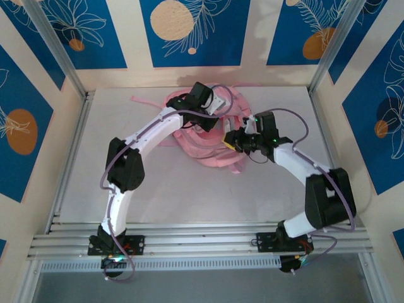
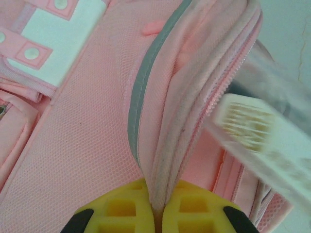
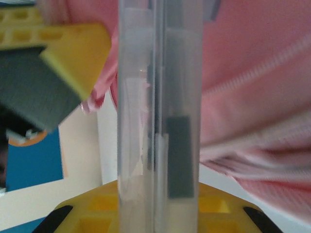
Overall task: Pack the student bag
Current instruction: Place the loose stationery in the student bag.
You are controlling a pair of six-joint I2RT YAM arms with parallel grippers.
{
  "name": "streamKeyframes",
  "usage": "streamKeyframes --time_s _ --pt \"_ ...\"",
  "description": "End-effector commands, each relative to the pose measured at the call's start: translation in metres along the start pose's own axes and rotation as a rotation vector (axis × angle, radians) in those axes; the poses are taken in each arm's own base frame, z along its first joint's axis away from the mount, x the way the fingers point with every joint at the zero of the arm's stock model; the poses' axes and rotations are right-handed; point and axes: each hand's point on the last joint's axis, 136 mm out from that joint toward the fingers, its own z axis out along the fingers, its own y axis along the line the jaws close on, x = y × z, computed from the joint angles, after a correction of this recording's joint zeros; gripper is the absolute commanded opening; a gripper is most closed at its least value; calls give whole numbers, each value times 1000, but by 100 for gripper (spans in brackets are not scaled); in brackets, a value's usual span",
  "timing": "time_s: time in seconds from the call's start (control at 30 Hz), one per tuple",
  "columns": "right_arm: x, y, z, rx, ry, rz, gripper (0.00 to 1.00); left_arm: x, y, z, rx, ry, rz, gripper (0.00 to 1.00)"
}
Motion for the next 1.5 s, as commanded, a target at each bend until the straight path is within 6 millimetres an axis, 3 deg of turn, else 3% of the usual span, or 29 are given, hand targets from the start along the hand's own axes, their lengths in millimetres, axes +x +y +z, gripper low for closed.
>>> streamKeyframes --time_s 0.0,0.17,0.4,0.57,0.63,0.8,0.97,1.1,1.17,1.3,1.47 --pt "-26 37 13 -123 -1 -24 15 -49 -17 -52 57 -201 12 0" --pt "-53 42 46 -121 20 47 16 -50 -24 -63 83 -247 42 0" --pt "-83 25 83 -94 0 211 23 -49 -25 -67 87 -270 41 0" --pt "-74 24 75 -40 -2 185 60 -44 -13 -58 32 -249 -9 1" --pt "-67 20 66 -13 -11 164 66 -45 -8 -58 24 -253 -41 9" --pt "-46 7 38 75 -37 111 69 -49 -1 -60 52 -275 -116 11" --pt "-34 -16 13 230 -88 29 64 -50 -7 -58 99 -275 -140 10" --pt "-49 -20 8 273 -150 -36 32 -50 -15 -60 149 -271 -162 10" --pt "-59 -19 13 275 -166 -63 24 -49 -17 -62 162 -264 -170 10" --pt "-73 -16 34 264 -164 -95 19 -46 -22 -63 179 -252 -171 9" --pt "-58 22 75 138 -67 -170 16 -41 -24 -57 189 -235 -183 9"
